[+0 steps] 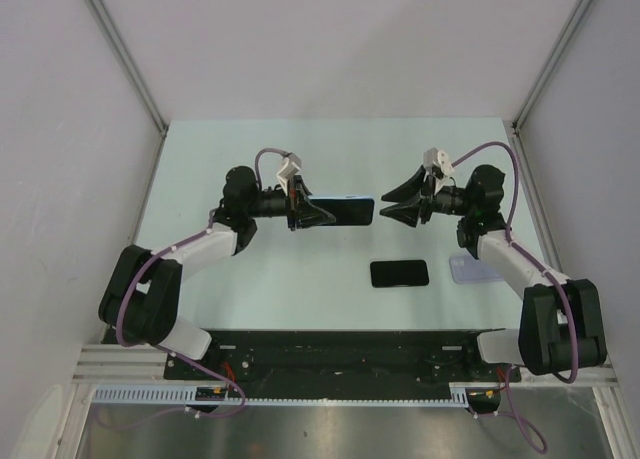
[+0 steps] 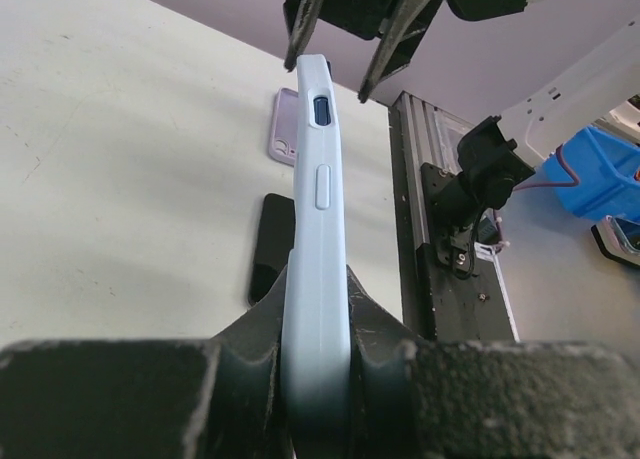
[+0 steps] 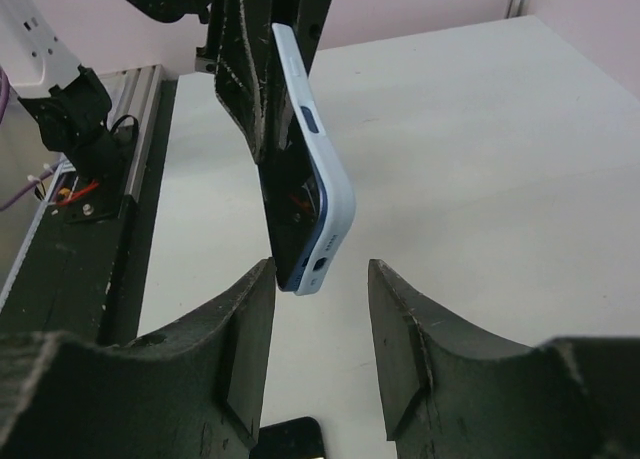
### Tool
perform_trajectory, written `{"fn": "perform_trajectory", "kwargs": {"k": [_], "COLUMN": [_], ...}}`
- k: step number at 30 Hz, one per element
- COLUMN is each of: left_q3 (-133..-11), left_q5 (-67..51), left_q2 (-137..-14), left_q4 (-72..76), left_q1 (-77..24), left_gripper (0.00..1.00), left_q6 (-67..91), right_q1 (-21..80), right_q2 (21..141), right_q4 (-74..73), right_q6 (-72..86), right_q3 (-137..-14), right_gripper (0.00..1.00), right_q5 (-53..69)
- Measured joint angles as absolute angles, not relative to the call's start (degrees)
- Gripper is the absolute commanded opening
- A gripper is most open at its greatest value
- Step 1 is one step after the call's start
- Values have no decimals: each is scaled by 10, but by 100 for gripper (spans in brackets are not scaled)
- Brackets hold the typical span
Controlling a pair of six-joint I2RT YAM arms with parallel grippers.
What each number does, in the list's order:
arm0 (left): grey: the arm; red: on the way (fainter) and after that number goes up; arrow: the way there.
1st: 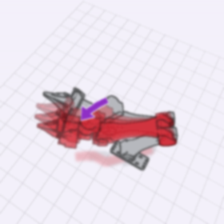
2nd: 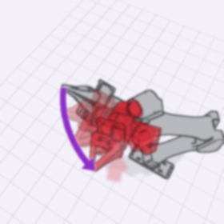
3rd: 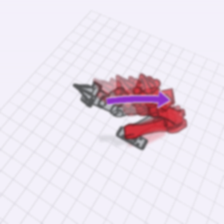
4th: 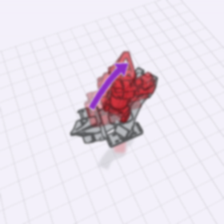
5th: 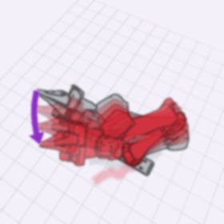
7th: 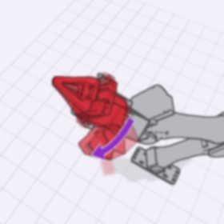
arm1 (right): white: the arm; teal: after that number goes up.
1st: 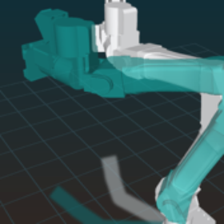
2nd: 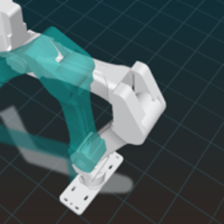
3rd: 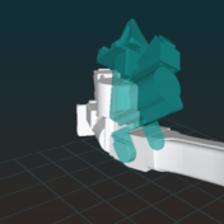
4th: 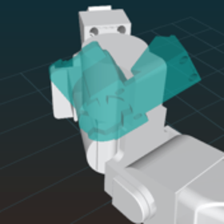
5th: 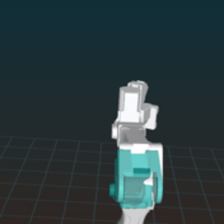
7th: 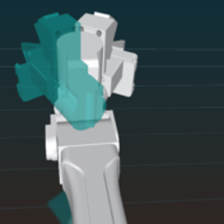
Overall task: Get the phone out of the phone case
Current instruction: Remove the phone case from the phone.
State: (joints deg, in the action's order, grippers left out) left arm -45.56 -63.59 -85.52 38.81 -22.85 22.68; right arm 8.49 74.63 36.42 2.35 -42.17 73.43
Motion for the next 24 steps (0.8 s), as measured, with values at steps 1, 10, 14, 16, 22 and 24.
{"fn": "perform_trajectory", "kwargs": {"k": [1,10,14,16,22,24], "left_q3": [-454,-444,-441,-439,-438,-438], "left_q5": [-636,-636,-636,-636,-637,-637], "left_q2": [-855,-855,-855,-855,-856,-856], "left_q4": [391,422,432,440,454,456], "left_q1": [-229,-229,-228,-228,-227,-227], "left_gripper": [0,0,0,0,0,0], "left_q6": [230,253,261,266,277,281], "right_q1": [86,100,101,101,102,103], "right_q2": [751,785,790,790,792,792], "right_q4": [371,406,410,410,410,410], "right_q6": [35,94,97,96,96,96], "right_q3": [-422,-422,-422,-422,-422,-422], "right_gripper": [46,46,45,46,45,45], "right_q5": [728,698,694,694,694,694]}}
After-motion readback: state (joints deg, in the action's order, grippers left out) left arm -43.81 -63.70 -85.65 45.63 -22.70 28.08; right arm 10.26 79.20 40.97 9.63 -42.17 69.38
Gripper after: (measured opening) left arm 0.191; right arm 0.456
